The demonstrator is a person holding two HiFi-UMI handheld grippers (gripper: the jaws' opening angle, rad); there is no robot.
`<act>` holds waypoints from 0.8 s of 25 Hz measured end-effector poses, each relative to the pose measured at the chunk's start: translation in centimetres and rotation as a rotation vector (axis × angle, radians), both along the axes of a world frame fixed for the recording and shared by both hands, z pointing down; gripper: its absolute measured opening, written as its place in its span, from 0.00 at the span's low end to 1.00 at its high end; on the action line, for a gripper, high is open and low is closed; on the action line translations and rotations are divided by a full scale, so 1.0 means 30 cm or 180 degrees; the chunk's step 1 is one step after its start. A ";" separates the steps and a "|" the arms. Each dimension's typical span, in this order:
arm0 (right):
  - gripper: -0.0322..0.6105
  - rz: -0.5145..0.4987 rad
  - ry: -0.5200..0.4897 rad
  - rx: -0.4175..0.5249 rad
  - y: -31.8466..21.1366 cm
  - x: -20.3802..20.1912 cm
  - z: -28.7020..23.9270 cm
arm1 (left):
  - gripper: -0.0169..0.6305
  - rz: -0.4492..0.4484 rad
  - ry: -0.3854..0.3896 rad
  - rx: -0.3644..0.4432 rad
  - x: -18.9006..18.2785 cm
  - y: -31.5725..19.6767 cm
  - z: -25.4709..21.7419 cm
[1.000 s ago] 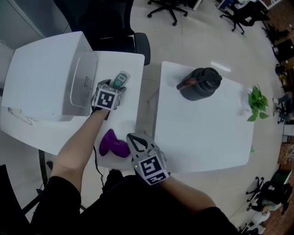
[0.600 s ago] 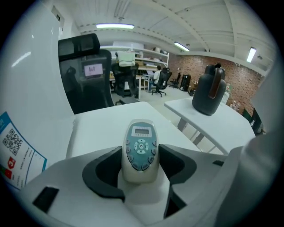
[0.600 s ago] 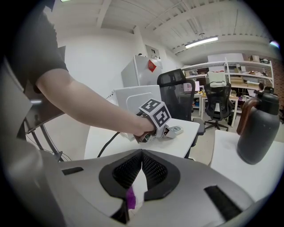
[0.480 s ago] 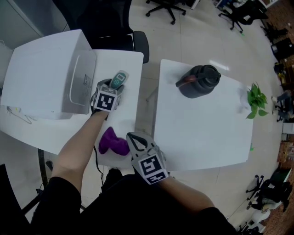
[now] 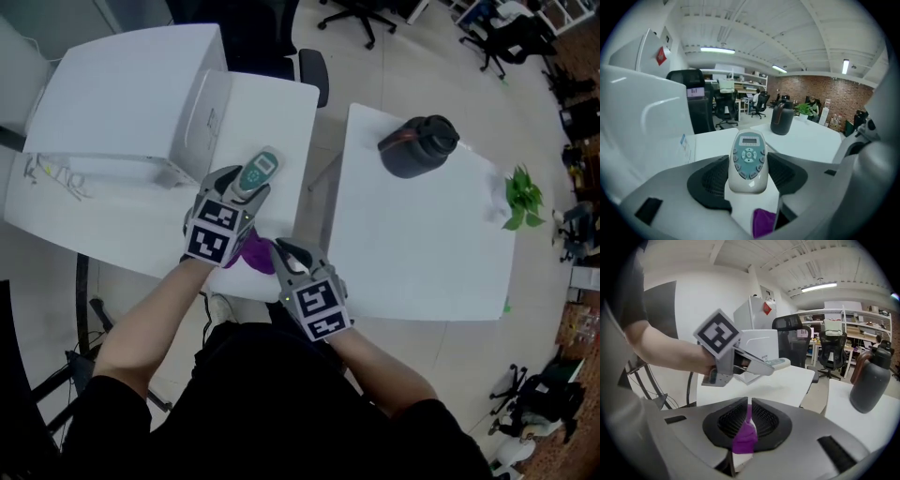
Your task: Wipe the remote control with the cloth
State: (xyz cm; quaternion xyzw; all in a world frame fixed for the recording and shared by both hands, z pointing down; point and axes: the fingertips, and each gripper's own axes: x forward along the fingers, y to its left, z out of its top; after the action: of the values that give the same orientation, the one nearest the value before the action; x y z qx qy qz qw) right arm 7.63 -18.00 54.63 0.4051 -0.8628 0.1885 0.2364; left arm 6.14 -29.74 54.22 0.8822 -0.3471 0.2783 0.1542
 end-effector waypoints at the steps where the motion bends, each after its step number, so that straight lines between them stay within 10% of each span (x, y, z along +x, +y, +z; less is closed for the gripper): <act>1: 0.14 -0.0046 0.0042 -0.0018 0.017 -0.023 0.009 | 0.41 -0.0005 0.0022 0.0007 -0.033 0.045 -0.022; 9: 0.52 -0.0411 0.0715 -0.0284 0.049 -0.166 0.221 | 0.41 -0.0084 -0.0111 0.0184 -0.313 0.294 -0.101; 20: 0.43 -0.0495 0.1242 -0.0650 0.033 -0.199 0.453 | 0.41 -0.0052 -0.0293 0.0390 -0.491 0.446 -0.104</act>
State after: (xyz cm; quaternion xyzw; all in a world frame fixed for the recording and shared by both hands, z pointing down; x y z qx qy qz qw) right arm 1.65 -17.00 68.22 0.3402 -0.8058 0.1742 0.4523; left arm -8.60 -16.35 51.09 0.8734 -0.3774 0.2955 0.0860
